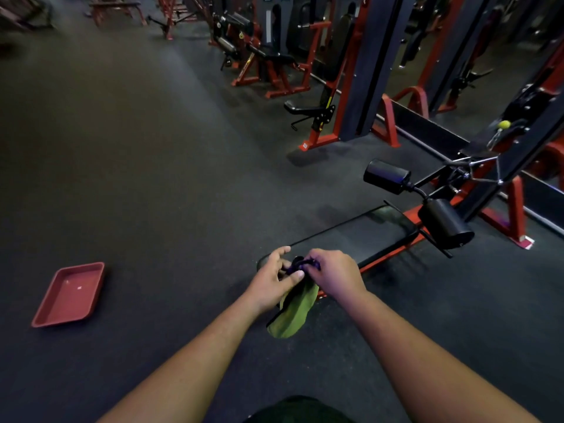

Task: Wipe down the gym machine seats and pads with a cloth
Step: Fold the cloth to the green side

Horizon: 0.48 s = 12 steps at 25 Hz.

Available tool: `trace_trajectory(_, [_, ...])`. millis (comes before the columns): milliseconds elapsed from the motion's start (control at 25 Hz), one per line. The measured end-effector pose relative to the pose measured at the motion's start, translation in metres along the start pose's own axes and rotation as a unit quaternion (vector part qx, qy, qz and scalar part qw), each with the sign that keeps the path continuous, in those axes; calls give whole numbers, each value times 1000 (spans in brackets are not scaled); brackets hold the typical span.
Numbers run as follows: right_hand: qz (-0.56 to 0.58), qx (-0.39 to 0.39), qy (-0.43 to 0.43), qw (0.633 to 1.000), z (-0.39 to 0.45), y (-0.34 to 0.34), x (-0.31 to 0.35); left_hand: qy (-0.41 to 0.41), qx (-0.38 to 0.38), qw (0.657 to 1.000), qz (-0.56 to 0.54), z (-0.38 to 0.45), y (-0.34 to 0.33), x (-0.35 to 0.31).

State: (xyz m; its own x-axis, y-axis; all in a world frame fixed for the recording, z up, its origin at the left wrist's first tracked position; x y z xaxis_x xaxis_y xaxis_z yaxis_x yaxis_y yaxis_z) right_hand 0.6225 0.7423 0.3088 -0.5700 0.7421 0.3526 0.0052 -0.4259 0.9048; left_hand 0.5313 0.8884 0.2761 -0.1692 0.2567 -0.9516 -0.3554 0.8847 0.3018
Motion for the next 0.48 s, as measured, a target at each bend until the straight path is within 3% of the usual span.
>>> trace_trajectory(160, [-39,20,52,998,8,1,-14,-55,-48,993,94,10,12,-3])
trace_trajectory(320, [-127,176,168,962,7,-2,-34,-84,-39,979,180,18,31,-14])
trace_trajectory(400, [-206,236,166,935,2,-4,-45,-75,-64,980,173,17,39,-15])
trace_trajectory(480, [-231,206,139,941,0,0,-52,-61,-83,980,169,14,48,-12])
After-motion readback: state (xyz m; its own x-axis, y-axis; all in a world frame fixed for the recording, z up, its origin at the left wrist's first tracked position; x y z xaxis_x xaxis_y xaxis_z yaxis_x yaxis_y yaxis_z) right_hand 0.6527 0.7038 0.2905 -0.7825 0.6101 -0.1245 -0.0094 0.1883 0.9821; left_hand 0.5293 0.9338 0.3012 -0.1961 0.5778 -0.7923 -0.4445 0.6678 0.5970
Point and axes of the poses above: each hand's wrist, its own z-axis towards the middle knuckle, its own y-axis out of the back of the hand, x = y × z, the point moved 2 cm from there along z, towards the middle knuckle, and after that the axes turned 10 degrees about -x, right-handed, at the moved point
